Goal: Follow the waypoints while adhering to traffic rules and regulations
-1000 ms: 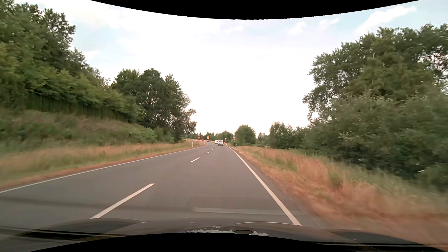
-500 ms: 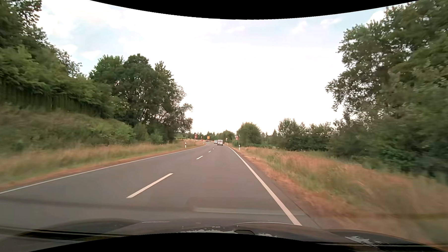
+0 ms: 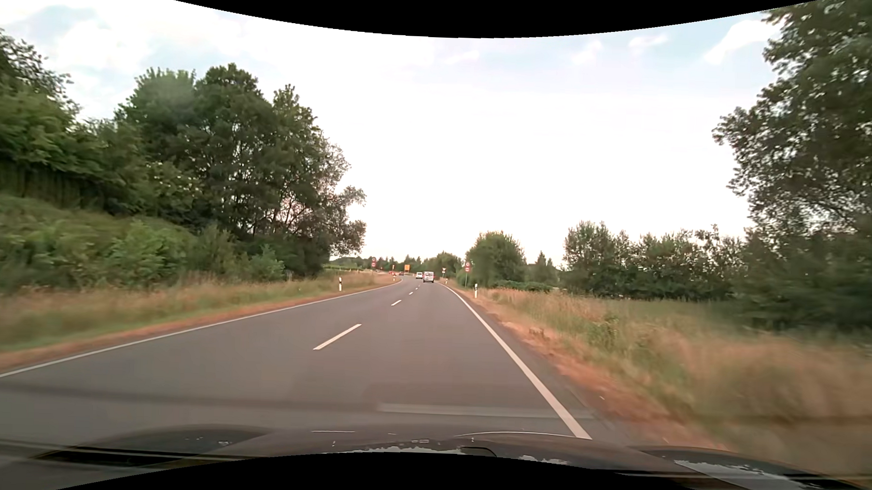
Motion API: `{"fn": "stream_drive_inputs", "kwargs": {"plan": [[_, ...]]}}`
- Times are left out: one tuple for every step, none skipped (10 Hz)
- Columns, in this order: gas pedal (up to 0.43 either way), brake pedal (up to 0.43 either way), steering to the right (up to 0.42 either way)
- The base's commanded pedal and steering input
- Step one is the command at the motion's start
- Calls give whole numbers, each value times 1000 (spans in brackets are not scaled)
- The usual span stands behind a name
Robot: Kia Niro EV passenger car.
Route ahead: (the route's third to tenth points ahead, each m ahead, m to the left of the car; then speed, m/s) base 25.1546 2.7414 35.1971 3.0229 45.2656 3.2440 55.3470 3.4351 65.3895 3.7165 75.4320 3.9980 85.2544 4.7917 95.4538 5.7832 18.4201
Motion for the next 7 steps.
{"fn": "stream_drive_inputs", "kwargs": {"plan": [[98,0,-5],[98,0,-5],[98,0,-5],[98,0,-5],[98,0,-5],[110,0,-5],[110,0,-5]]}}
